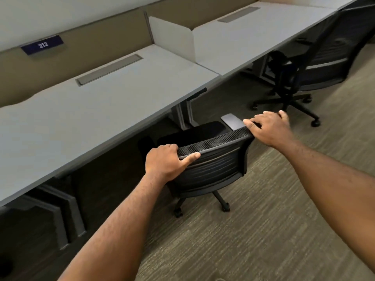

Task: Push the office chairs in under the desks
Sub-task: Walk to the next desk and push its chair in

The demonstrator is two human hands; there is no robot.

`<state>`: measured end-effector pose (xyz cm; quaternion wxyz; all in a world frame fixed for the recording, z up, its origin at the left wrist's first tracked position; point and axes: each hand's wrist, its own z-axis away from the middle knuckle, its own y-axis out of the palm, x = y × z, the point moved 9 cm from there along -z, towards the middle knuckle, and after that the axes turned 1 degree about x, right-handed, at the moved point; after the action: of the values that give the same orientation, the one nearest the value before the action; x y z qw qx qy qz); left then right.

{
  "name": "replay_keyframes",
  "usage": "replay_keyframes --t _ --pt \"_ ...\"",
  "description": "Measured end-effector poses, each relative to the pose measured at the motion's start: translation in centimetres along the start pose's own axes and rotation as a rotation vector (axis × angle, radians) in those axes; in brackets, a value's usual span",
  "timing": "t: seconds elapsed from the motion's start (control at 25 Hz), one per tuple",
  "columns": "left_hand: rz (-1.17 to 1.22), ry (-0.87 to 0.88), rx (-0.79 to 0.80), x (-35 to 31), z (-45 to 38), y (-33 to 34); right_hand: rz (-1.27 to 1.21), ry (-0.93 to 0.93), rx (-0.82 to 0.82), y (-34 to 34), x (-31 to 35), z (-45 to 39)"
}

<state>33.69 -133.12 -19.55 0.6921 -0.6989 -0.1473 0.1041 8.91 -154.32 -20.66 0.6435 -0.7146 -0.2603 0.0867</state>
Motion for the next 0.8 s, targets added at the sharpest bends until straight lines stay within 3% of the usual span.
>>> replay_keyframes --t 0.24,0.8 --pt "-0.015 -0.027 -0.012 0.6 -0.3 0.4 0.022 0.029 -0.135 -0.8 0.5 -0.5" --pt "0.124 -0.037 0.076 2.4 2.1 0.9 0.071 0.006 -0.148 -0.5 3.4 2.3"
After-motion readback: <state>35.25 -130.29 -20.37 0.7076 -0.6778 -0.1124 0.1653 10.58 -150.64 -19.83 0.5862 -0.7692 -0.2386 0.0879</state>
